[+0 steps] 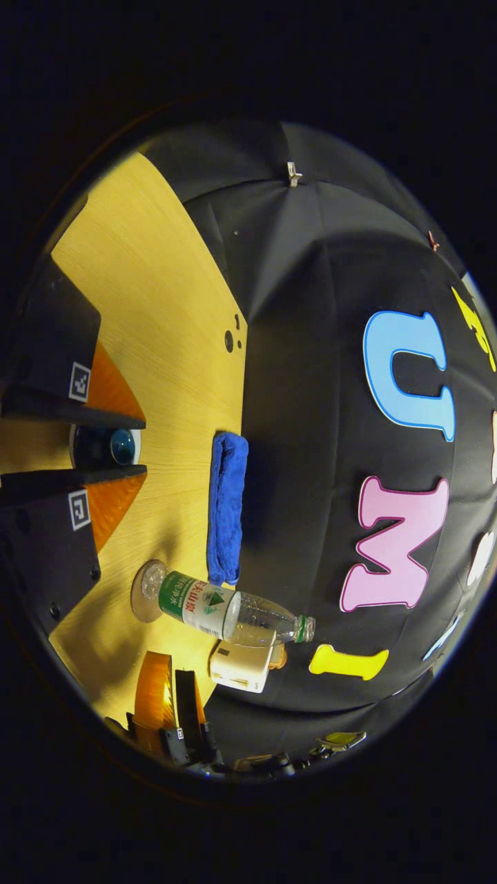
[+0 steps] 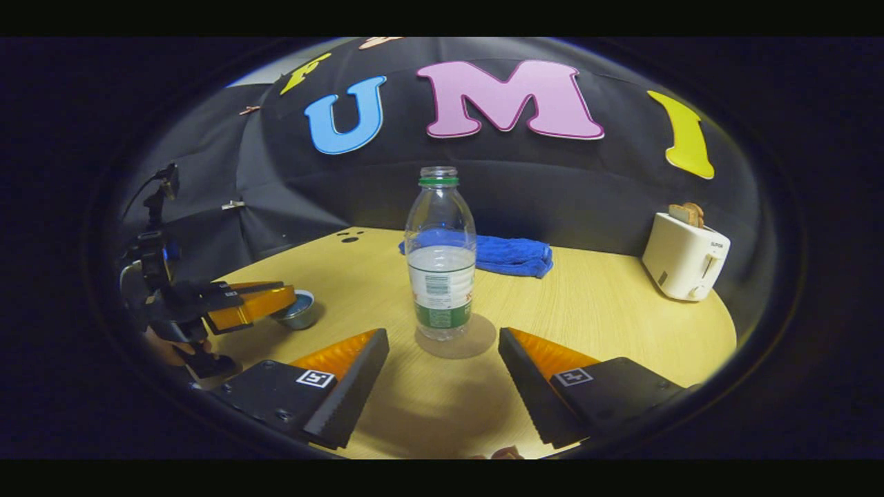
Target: Open the teacup lid with one hand, grasp the water bottle and pour water into the teacup with the other hand; after pouring, place the water bottle on the coaster and then close the teacup lid.
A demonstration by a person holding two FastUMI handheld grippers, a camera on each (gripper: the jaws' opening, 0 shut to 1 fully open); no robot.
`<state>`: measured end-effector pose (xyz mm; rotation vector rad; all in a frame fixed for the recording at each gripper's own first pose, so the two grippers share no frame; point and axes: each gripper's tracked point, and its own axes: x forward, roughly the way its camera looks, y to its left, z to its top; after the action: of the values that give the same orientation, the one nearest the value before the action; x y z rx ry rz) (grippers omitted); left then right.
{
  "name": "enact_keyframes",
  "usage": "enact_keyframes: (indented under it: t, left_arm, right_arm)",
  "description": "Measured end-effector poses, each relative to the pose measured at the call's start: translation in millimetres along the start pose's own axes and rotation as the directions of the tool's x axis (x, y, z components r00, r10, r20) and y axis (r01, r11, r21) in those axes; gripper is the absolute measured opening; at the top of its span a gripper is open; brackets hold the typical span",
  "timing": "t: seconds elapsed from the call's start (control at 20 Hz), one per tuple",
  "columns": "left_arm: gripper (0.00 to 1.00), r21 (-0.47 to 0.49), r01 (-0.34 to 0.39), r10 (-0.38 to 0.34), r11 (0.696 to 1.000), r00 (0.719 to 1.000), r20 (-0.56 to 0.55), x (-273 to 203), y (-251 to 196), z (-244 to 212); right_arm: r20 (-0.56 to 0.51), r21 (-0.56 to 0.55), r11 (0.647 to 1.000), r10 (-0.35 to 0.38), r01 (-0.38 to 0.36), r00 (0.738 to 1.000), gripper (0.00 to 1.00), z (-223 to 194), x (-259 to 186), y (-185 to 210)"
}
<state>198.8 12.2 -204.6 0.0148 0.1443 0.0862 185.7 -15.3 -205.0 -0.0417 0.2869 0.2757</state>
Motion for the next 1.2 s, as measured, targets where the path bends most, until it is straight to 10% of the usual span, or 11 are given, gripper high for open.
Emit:
enact_keyframes:
  t: [0.15, 0.3, 0.5, 0.9, 1.2]
  left_arm:
    - [0.33, -0.003, 0.002, -0.002, 1.000, 1.000, 0.010, -5.6, -1.7, 6.3]
    - [0.72, 0.015, 0.005, -0.005, 1.000, 1.000, 0.018, -22.3, -1.9, 23.9]
    - [0.96, 0.019, 0.024, -0.024, 1.000, 0.999, 0.037, -58.5, -11.3, 65.5]
    - [0.96, 0.069, 0.014, -0.023, 0.998, 0.991, 0.135, -128.4, -37.5, 183.3]
    - [0.96, 0.089, 0.030, -0.050, 0.996, 0.969, 0.242, -179.2, -62.4, 253.0]
  right_arm:
    - [-0.014, 0.011, 1.000, -0.004, 0.004, 1.000, 0.99, -2.0, -7.0, -0.6]
    - [-0.020, 0.038, 0.999, -0.020, 0.021, 1.000, 0.99, 7.8, -21.2, -2.7]
    - [0.003, 0.069, 0.996, -0.053, 0.052, 0.999, 0.96, 39.4, -48.6, -9.9]
    - [0.076, 0.098, 0.985, -0.147, 0.139, 0.986, 0.99, 113.0, -120.1, -40.0]
    - [0.210, 0.097, 0.950, -0.310, 0.296, 0.927, 0.99, 173.4, -193.7, -93.7]
